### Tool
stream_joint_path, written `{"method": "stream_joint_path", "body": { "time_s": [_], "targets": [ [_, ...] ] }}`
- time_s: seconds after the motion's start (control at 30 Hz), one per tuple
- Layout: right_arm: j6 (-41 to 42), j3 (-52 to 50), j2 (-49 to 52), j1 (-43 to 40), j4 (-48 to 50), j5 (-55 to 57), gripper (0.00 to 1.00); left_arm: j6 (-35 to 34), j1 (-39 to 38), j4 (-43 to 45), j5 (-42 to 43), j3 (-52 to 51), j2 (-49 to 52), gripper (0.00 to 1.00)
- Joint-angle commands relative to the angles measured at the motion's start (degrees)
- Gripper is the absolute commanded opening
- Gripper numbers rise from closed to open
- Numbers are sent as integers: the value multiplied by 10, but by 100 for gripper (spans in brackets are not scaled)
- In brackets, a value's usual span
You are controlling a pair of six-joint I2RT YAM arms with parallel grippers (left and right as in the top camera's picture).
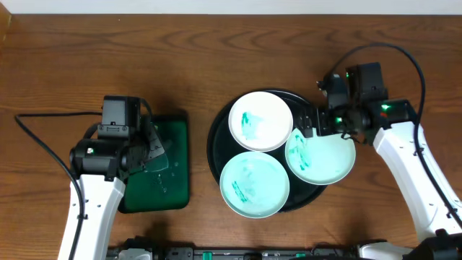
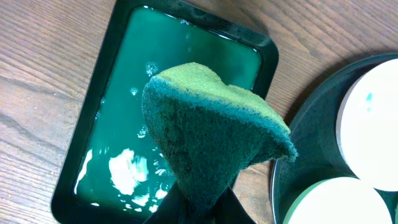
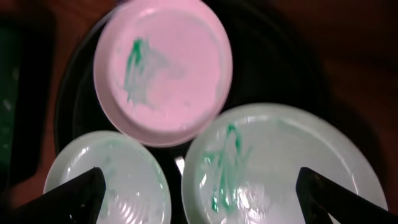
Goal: Clean dirty plates on tray and stack at the side
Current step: 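Move the right gripper to the rim of the top plate and grip it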
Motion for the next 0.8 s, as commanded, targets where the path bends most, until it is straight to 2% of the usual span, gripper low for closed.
{"method": "stream_joint_path", "body": {
  "time_s": [0.0, 0.13, 0.5, 0.63, 0.7, 0.77],
  "targets": [
    [-5, 5, 17, 17, 16, 7, 96, 4, 0, -2, 0, 2, 17, 7],
    [-12, 37, 73, 27, 1, 3, 93, 23, 0, 3, -1, 2, 47, 7],
    [-46, 263, 226, 57, -189, 68, 95, 32, 0, 28, 0, 2, 100, 7],
    [-47, 301, 278, 56, -202, 55, 95, 32, 0, 28, 2, 5, 102, 7],
    [-50, 302, 306, 56, -198, 36, 94, 54, 0, 35, 29, 16, 102, 7],
    [-56, 302, 340, 56, -192, -2, 92, 86, 0, 67, 94, 33, 102, 7]
  ]
}}
